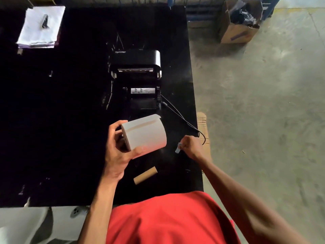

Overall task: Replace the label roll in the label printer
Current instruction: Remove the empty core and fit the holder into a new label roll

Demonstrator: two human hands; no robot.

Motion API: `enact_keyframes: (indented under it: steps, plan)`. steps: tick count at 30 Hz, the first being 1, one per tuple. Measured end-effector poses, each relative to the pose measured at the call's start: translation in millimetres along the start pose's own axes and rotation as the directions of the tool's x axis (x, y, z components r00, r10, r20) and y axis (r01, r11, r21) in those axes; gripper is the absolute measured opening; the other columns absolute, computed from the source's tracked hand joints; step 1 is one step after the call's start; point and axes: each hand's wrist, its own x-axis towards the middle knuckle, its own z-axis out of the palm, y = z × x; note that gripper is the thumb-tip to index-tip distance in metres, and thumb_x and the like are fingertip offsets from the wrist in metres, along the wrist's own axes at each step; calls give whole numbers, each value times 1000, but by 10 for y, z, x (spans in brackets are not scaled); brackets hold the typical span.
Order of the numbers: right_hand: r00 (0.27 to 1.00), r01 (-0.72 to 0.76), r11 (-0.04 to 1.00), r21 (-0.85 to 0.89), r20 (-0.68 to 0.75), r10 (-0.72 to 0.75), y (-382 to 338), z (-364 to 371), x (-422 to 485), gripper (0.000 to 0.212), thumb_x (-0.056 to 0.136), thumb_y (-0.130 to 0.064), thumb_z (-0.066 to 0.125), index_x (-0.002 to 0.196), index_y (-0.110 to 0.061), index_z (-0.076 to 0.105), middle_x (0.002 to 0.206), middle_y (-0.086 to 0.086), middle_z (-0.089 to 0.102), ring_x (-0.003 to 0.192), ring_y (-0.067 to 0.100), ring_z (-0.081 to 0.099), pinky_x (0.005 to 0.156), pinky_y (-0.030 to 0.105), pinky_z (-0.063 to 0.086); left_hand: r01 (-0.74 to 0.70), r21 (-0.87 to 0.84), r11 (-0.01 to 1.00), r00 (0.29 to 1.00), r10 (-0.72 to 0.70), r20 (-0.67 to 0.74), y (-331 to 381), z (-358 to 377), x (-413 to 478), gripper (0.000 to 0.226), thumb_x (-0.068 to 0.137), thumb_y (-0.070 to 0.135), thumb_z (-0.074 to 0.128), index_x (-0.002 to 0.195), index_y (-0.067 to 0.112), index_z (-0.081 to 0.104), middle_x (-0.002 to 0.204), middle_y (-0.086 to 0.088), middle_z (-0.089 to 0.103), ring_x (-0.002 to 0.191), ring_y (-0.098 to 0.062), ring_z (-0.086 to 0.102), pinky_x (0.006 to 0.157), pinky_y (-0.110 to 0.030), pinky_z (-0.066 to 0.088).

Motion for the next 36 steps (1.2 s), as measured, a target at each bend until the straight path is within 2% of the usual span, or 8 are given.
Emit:
enact_keyframes:
  steps: [6,10,15,20,24,29,33,36]
  plan:
    - [995,-42,964,-262,-103,15,-92,87,77,25,83,-26,78,98,-15,62,97,6,68,87,28,67,64,31,40,24,8,1000,999,-24,28,-3,54,77,95,49,29,91,133,30,48,126,-10,57,110,-8,64,76,-31,61]
    - [991,-114,981,-155,-93,101,19,55,65,38,82,-38,81,103,-15,59,96,3,64,87,24,64,67,34,47,38,14,999,998,-39,56,-34,111,83,95,49,29,91,133,30,48,128,-11,56,115,-18,62,80,-38,62]
    - [981,-151,965,214,-87,173,150,48,-32,36,85,-42,79,106,-16,65,90,-2,70,86,16,67,75,31,54,38,18,999,996,-39,78,-57,131,36,95,48,32,92,132,32,49,128,-11,56,118,-25,60,83,-42,62]
    - [990,-129,913,386,-1,140,380,-3,-266,14,95,-21,69,108,-16,73,99,8,75,92,25,73,85,38,59,48,-10,999,993,-46,108,-49,119,-5,95,48,30,92,133,32,50,130,-16,57,121,-34,59,86,-55,61]
    - [991,-114,910,398,-18,132,535,5,-519,16,97,-10,63,109,-12,74,97,14,75,79,20,69,77,32,57,29,-37,999,990,-24,138,-53,106,-43,95,50,28,93,134,31,48,129,-17,58,119,-32,61,78,-38,61]
    - [982,-187,927,325,84,168,667,65,-757,20,98,-8,62,115,-7,74,97,14,73,69,15,62,61,21,49,20,-55,998,989,-12,146,-74,88,-154,96,49,31,93,134,33,48,130,-15,58,119,-28,61,78,-35,60]
    - [968,-230,935,270,166,191,727,178,-873,23,98,-11,64,118,-4,71,98,14,73,67,15,61,68,27,51,5,-64,998,990,5,144,-103,48,-273,97,49,29,93,135,29,48,131,-15,58,118,-25,62,78,-33,60]
    - [970,-221,940,258,153,186,735,252,-918,24,97,-11,66,119,-3,72,106,21,76,82,25,67,86,41,57,-2,-63,998,991,11,135,-116,-5,-362,100,49,28,93,137,26,46,132,-10,59,118,-25,63,79,-37,61]
